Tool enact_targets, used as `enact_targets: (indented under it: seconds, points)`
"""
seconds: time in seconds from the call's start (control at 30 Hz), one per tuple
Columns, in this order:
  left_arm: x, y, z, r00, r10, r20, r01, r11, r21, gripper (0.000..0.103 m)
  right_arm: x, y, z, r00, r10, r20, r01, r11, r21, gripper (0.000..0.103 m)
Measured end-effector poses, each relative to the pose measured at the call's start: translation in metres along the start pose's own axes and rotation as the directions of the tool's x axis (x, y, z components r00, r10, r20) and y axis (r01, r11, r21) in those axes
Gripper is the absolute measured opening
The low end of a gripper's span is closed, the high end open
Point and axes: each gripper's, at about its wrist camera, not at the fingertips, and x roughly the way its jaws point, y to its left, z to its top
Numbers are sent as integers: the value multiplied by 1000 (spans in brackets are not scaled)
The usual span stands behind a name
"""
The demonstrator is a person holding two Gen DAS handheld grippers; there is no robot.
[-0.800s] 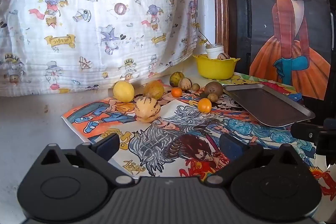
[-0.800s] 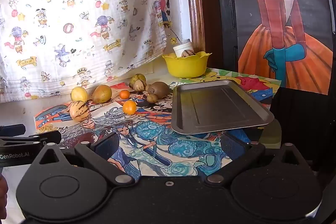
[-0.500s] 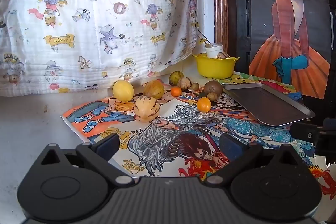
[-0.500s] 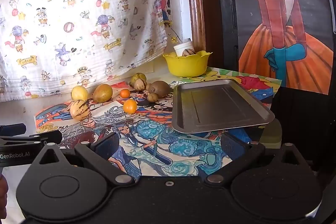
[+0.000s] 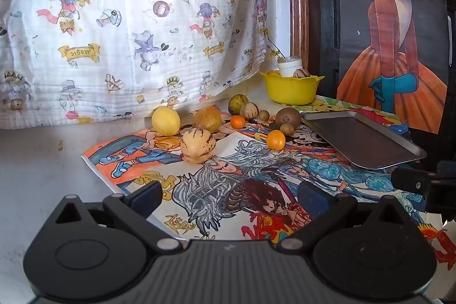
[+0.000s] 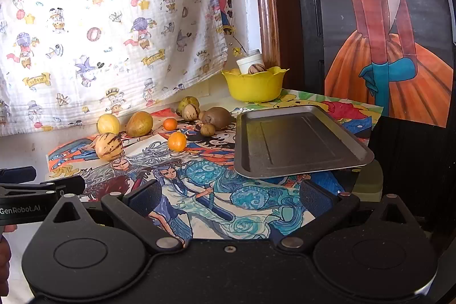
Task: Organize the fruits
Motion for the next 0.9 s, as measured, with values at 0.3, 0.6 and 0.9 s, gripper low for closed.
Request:
enact_targets:
  seconds: [0.3,0.6,0.9]
  points:
    - [0,0,0,1000,-1,-2,1,1000,-1,103,1,1,0,1000,0,-3,0,1000,-1,103]
    - [0,0,0,1000,0,-3,0,1000,-1,103,1,1,-1,1000,0,-5,0,1000,-1,103]
    - [0,0,0,1000,-1,-4,1,1000,-1,103,2,1,-1,1000,1,-8,-1,1000,-2,103]
